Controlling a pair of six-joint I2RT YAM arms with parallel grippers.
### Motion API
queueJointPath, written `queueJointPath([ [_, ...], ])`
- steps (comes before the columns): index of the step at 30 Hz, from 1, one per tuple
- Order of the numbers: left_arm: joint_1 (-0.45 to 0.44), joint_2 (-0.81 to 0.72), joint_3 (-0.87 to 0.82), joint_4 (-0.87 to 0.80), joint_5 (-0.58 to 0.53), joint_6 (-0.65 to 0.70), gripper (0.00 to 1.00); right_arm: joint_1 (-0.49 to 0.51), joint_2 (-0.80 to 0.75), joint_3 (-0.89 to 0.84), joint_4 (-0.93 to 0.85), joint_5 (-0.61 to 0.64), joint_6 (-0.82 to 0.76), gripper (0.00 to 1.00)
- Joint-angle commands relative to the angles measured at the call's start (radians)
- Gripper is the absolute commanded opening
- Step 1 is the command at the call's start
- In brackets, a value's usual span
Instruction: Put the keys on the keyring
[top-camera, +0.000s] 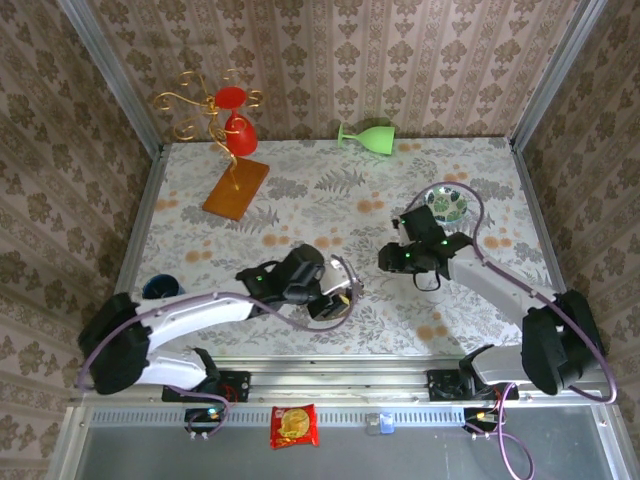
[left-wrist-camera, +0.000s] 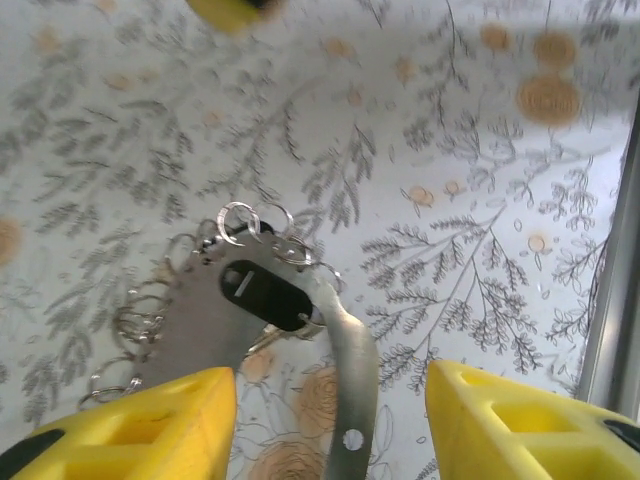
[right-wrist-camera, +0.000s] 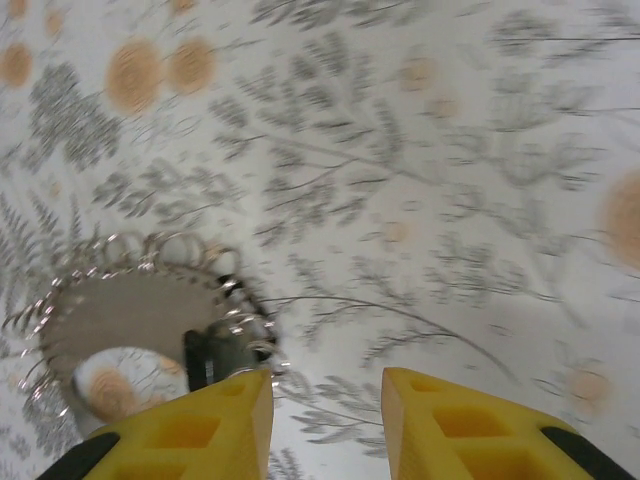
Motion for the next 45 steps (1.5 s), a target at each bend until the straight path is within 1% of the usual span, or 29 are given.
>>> queueJointPath([
  [1,-0.044,0.112,0.104,-0.216,-0.079,-0.029,0.6,-0.066,-0.074,-0.025,-0.048,0.023,0.026,0.35],
  [4,-0.062,0.218,0.188,-0.27,-0.088,-0.021,0.61,-0.103,-0.119,-0.044,-0.055,0.032,0.018,0.35],
  [8,-0.068,0.343,0.308,-0.373,-0.084,-0.012,0.61,-0.113,-0.151,-0.058,-0.06,0.042,0.011,0.35],
  [14,-0.058,0.461,0.434,-0.507,-0.046,-0.005,0.56,-0.119,-0.164,-0.077,-0.055,0.046,0.004,0.35],
  [23,-0.024,0.54,0.51,-0.625,0.009,-0.006,0.5,-0.12,-0.159,-0.066,-0.061,0.039,-0.008,0.35],
  [32,-0.004,0.587,0.52,-0.602,0.043,0.017,0.5,-0.12,-0.132,-0.045,-0.076,0.027,-0.005,0.35],
  [35,-0.005,0.61,0.535,-0.611,0.003,0.028,0.5,-0.119,-0.14,-0.047,-0.081,0.033,-0.004,0.35],
  [38,-0.01,0.653,0.556,-0.641,-0.002,0.034,0.48,-0.119,-0.145,-0.054,-0.082,0.037,-0.007,0.35],
  [41,-0.017,0.657,0.559,-0.635,-0.021,0.034,0.46,-0.121,-0.145,-0.051,-0.082,0.037,-0.011,0.35],
  [43,-0.018,0.665,0.565,-0.641,-0.027,0.037,0.43,-0.122,-0.144,-0.047,-0.082,0.037,-0.014,0.35],
  [45,-0.02,0.676,0.573,-0.649,-0.037,0.041,0.37,-0.122,-0.142,-0.046,-0.082,0.037,-0.018,0.35],
])
